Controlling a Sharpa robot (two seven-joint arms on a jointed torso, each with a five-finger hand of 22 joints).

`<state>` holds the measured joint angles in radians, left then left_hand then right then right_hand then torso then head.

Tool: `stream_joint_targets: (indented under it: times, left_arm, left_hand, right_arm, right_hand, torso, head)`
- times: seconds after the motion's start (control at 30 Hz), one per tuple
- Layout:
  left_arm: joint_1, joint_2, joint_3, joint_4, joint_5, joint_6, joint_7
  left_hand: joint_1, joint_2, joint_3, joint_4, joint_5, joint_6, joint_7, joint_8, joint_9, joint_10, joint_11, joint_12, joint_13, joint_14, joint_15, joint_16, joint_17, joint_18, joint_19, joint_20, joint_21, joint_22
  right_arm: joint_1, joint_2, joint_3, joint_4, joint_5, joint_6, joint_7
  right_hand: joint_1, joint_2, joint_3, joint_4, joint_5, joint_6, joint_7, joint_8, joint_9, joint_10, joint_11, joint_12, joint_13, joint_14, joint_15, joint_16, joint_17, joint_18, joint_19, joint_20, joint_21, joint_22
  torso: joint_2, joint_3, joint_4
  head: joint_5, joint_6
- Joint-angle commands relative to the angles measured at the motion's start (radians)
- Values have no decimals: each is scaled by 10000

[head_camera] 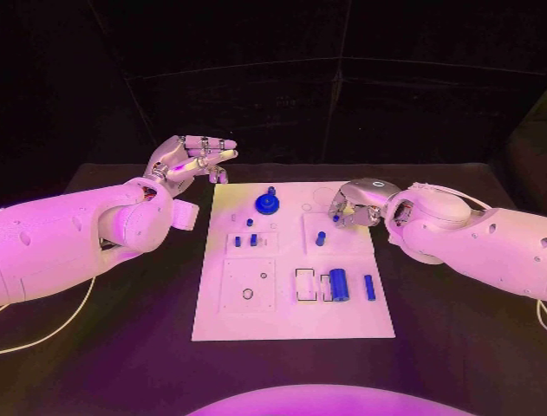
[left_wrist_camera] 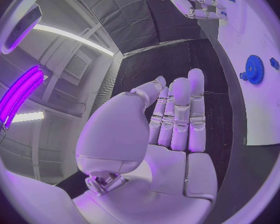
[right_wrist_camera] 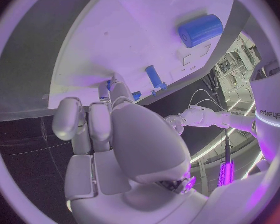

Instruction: Assemble the parts on the task board

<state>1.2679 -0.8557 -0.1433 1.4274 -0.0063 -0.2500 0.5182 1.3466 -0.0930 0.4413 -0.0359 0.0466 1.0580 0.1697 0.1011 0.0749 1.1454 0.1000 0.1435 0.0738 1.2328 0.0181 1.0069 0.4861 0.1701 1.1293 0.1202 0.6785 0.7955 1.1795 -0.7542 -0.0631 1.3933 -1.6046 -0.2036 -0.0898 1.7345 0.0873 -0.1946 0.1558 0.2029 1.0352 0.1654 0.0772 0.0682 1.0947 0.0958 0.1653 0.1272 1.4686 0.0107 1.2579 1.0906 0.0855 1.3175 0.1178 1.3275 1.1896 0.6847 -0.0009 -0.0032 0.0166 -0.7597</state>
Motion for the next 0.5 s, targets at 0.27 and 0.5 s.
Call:
stream_joint_targets:
  times: [0.27,0.5]
  left_arm:
    - [13,-6,7,18,92,115,198]
    - [13,-6,7,6,92,119,187]
  left_hand:
    - [-68,21,-51,12,49,62,-4,37,-11,14,2,47,15,-62,-13,-34,-9,133,-67,-7,-15,-9]
    - [-48,37,-79,4,49,68,-10,47,-10,6,-3,67,17,-75,-17,-47,-24,135,-70,-7,-44,-31]
  right_arm:
    - [-16,69,2,-92,-245,322,-172]
    - [-21,117,2,-120,-359,208,-365]
  right_hand:
    - [180,133,434,21,-258,406,-83,7,22,435,-89,-44,-258,186,-77,142,64,-3,178,-67,222,234]
    - [321,302,1047,-58,-917,614,-134,-29,10,667,-142,-131,-449,195,-132,210,101,-34,253,-130,332,389]
  torso:
    - [1,5,-8]
    - [2,9,-13]
  head:
    - [0,-9]
    - [-5,-30]
